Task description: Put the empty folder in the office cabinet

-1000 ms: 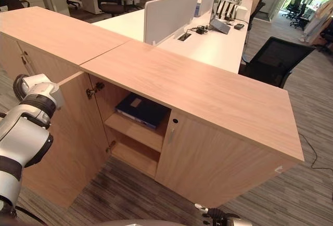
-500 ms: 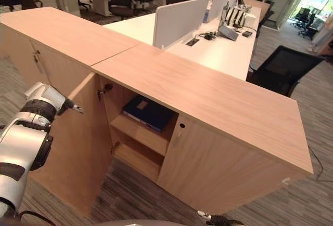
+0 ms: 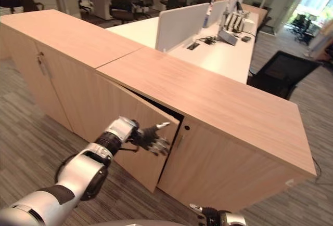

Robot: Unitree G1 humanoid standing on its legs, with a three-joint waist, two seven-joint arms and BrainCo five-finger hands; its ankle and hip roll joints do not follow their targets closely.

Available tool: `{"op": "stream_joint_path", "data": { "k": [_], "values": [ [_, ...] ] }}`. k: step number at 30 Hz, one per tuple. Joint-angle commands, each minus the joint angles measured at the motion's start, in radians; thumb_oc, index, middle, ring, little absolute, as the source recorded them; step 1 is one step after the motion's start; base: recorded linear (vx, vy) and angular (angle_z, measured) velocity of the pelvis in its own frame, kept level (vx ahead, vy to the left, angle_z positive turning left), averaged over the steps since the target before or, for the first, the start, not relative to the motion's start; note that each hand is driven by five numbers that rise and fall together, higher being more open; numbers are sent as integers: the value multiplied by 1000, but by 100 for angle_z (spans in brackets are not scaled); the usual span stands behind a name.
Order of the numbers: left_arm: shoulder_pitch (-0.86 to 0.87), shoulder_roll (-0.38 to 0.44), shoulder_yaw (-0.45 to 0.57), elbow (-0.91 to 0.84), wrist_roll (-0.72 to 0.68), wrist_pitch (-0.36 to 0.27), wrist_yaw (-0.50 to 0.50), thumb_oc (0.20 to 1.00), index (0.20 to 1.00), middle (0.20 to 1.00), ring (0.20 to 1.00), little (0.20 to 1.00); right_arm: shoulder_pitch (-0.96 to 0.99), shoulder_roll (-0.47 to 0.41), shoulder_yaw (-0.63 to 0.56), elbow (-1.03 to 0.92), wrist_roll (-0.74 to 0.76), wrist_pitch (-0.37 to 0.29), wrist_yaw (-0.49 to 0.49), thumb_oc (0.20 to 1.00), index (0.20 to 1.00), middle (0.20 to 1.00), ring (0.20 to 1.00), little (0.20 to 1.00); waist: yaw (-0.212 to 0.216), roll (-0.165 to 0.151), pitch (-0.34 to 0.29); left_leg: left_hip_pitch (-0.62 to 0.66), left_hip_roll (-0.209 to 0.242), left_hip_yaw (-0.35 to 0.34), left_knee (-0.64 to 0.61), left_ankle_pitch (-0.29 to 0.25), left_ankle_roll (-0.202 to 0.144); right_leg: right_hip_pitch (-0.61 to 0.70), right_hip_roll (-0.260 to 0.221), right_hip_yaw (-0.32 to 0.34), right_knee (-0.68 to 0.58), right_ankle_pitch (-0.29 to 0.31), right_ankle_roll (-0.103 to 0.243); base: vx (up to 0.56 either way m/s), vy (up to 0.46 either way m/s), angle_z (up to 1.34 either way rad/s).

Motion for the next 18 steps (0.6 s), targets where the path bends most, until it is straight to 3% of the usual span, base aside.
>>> {"op": "stream_joint_path", "data": {
  "k": [1,6,11,16,18],
  "values": [
    [-45,-332,119,84,-106,-19,7,1000,1000,1000,1000,1000,-9,-71,-57,101,40,-20,-27,1000,1000,1000,1000,1000,-8,75,29,60,21,-61,3,-88,14,27,17,-64,2,-79,40,10,-2,-38],
    [-14,-349,139,72,-162,-14,64,1000,1000,1000,1000,1000,-4,-60,-68,117,46,-25,-37,1000,1000,1000,1000,1000,-6,72,28,57,20,-59,3,-81,12,26,14,-65,2,-75,39,-20,-14,-8],
    [35,-298,138,17,-215,-24,231,1000,1000,1000,1000,1000,5,-50,-97,138,78,-54,-70,1000,1000,1000,1000,1000,6,73,32,53,18,-70,3,-74,11,27,12,-73,2,-74,39,-19,-12,0],
    [135,-270,125,-93,-233,-35,245,1000,1000,1000,1000,1000,8,-32,-121,151,114,-71,-91,1000,1000,1000,1000,1000,19,73,40,53,18,-74,3,-69,9,30,11,-80,2,-74,39,-49,-27,2],
    [221,-252,81,-216,-233,-55,265,1000,1000,1000,1000,1000,9,-31,-136,181,138,-88,-110,1000,1000,1000,1000,1000,32,77,46,51,18,-80,3,-66,7,33,8,-90,2,-77,39,-72,-34,7]
  ]
}}
